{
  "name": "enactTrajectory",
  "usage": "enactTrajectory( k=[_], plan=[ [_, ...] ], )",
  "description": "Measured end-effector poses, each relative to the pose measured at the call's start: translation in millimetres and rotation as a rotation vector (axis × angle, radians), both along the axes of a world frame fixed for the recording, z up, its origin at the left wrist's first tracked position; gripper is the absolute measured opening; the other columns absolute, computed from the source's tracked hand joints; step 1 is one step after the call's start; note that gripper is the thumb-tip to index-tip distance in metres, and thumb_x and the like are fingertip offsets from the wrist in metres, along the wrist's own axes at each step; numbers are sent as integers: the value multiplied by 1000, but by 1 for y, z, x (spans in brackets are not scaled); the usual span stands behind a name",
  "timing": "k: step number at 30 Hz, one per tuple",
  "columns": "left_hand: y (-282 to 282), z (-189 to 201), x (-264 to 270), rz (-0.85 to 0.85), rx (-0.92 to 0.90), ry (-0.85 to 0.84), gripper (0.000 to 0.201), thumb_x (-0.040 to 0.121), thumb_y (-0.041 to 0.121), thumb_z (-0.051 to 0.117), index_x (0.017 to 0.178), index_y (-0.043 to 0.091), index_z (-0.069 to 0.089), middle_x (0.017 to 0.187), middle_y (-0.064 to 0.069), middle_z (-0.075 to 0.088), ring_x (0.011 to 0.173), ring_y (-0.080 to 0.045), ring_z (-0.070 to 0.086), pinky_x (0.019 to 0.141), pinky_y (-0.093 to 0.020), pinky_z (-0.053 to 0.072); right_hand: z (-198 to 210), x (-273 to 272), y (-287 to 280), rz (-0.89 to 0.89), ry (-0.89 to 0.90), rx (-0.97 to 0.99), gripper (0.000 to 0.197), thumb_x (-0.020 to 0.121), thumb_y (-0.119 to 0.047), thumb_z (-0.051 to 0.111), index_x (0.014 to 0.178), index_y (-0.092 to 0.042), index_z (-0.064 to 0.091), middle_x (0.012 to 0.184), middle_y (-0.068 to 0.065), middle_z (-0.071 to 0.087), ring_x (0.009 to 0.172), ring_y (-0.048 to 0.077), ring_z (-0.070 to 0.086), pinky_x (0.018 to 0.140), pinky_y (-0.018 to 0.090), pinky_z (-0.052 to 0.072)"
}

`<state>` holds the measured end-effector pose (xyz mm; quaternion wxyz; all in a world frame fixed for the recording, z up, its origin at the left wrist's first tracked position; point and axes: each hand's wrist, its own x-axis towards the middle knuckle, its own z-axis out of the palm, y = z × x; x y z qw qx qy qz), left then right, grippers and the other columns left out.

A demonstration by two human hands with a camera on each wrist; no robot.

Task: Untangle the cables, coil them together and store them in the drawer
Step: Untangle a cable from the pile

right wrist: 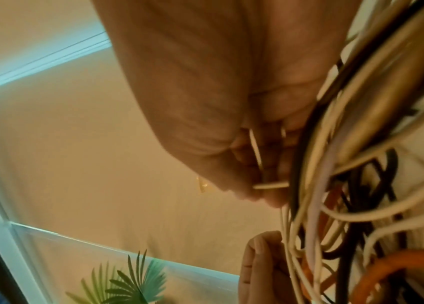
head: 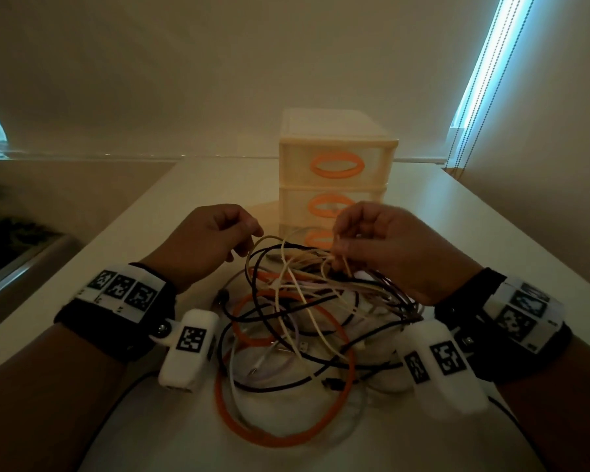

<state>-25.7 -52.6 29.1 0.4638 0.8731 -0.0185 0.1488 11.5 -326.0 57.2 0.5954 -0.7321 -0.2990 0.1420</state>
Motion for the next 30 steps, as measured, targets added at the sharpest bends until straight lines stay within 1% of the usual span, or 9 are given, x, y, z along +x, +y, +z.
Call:
enactTrajectory(
  k=[2,6,9,11,14,16,18,22,30],
  plan=[
    [-3,3,-2,5,-9,-48,23,103,21,55,89,17,73,73,1,70,68,-9,62,64,-29,50,3,-1,1,-50,-1,144,19,85,-4,70,99,-5,58,90,13,67,81,31,73,76,41,60],
    [-15,17,-11,-21,-57,-144,24,103,21,55,89,16,73,71,3,66,64,-6,57,63,-26,49,0,-5,9,-75,-126,68,17,88,-2,72,96,-4,57,91,20,69,82,40,73,75,53,59],
    [-30,26,-19,-142,-57,-132,27,100,33,55,92,17,76,73,4,67,68,-3,59,65,-17,47,-2,-9,16,-56,-202,-5,19,84,-2,77,94,-2,61,83,16,74,75,28,75,69,32,61],
    [-41,27,-22,-228,-21,-84,31,93,41,56,94,19,77,81,4,73,78,-6,67,71,-17,50,-2,-12,20,-54,-231,-22,20,82,-3,79,93,0,63,82,15,75,74,24,76,71,29,62],
    [-50,19,-20,-310,-43,-45,32,96,38,59,84,14,76,81,-19,69,75,-25,63,71,-33,49,-5,-14,26,-48,-288,-59,22,79,-5,82,92,-5,64,83,10,76,76,21,75,73,30,62],
    [-49,16,-17,-290,-71,-61,36,97,36,59,81,7,73,79,-27,62,68,-23,54,67,-30,43,-9,-11,25,-38,-354,-126,25,78,-11,84,92,-11,64,81,5,75,75,16,74,73,29,62],
    [-45,14,-16,-242,-89,-83,33,99,30,57,84,7,75,80,-20,67,69,-16,56,66,-21,44,-13,-5,18,-19,-410,-270,26,78,-23,86,91,-19,63,81,0,73,73,7,70,69,23,59],
    [-37,9,-12,-183,-230,-32,41,104,32,49,82,10,75,75,-8,67,72,-16,60,66,-25,48,-12,3,-1,62,-407,-511,20,80,-43,80,86,-28,69,81,-8,70,71,3,65,66,19,53],
    [-22,20,-5,-58,-675,-153,36,108,26,43,80,11,62,72,-4,60,66,-14,59,62,-27,48,-5,12,-13,124,-368,-639,11,85,-43,75,92,-35,71,88,-6,69,73,1,63,68,11,49]
  ],
)
